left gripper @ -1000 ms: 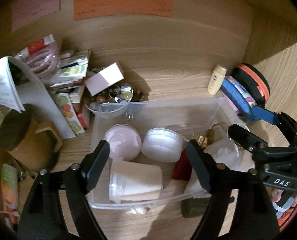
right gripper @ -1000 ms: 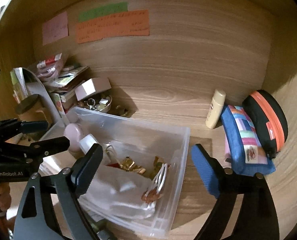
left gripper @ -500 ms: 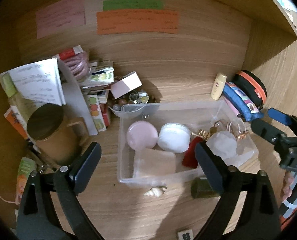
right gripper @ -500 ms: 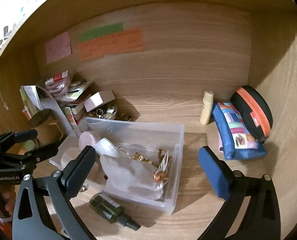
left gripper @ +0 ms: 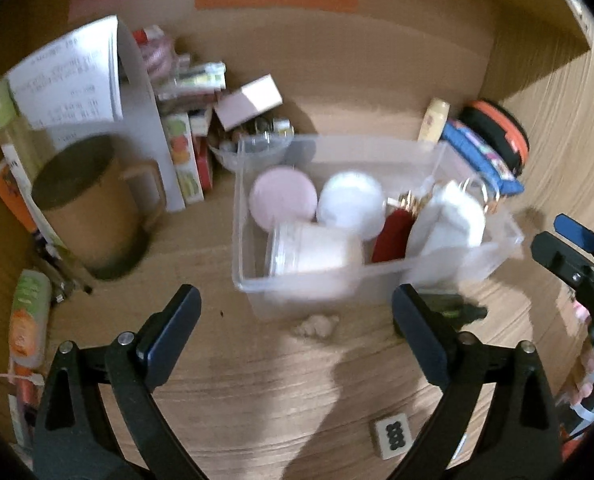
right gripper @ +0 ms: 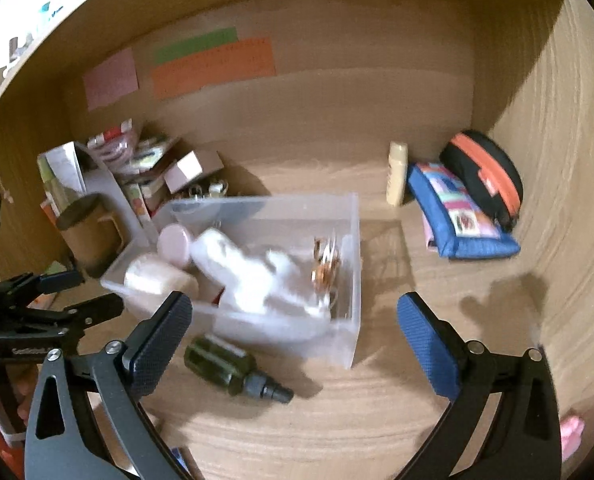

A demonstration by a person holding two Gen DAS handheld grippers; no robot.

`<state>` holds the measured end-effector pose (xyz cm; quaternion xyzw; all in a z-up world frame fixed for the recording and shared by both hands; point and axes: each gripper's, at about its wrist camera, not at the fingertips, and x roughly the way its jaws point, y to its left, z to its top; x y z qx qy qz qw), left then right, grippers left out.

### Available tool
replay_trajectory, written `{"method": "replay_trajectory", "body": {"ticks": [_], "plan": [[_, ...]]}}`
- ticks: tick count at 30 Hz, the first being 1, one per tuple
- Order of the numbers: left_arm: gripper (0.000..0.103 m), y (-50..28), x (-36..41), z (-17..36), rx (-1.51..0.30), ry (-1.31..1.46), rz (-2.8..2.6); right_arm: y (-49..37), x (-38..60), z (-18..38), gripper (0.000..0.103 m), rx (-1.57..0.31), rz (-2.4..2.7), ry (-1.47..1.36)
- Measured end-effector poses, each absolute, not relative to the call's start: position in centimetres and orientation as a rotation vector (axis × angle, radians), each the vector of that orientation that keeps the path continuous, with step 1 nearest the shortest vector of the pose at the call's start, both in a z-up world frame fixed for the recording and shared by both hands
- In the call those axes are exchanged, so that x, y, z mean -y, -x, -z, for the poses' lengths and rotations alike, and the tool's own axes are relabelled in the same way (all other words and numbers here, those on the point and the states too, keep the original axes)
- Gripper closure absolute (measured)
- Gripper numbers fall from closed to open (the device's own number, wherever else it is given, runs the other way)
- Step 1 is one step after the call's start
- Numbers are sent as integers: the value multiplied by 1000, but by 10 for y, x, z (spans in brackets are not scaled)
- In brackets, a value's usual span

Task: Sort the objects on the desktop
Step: 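Withdraw both tools from the box toward the green bottle and seashell, then grasp the green spray bottle with the right tool while the left tool approaches the seashell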

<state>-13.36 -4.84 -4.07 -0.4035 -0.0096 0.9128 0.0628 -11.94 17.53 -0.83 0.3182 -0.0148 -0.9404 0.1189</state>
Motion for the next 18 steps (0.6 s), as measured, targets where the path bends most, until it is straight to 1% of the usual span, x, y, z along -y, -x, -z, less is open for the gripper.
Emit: {"method": "replay_trajectory", "body": {"ticks": [10, 14, 18], "plan": [[6, 139, 52, 79, 8, 1330, -2704, 113, -165, 45, 1, 86, 2705, -1061], [6, 138, 54, 87, 7, 1344, -2690, 117, -155, 61, 1, 125, 2656, -1135], [6, 135, 58, 90, 15, 1351, -2677, 123, -144, 69, 1, 124, 2643, -1178]]}}
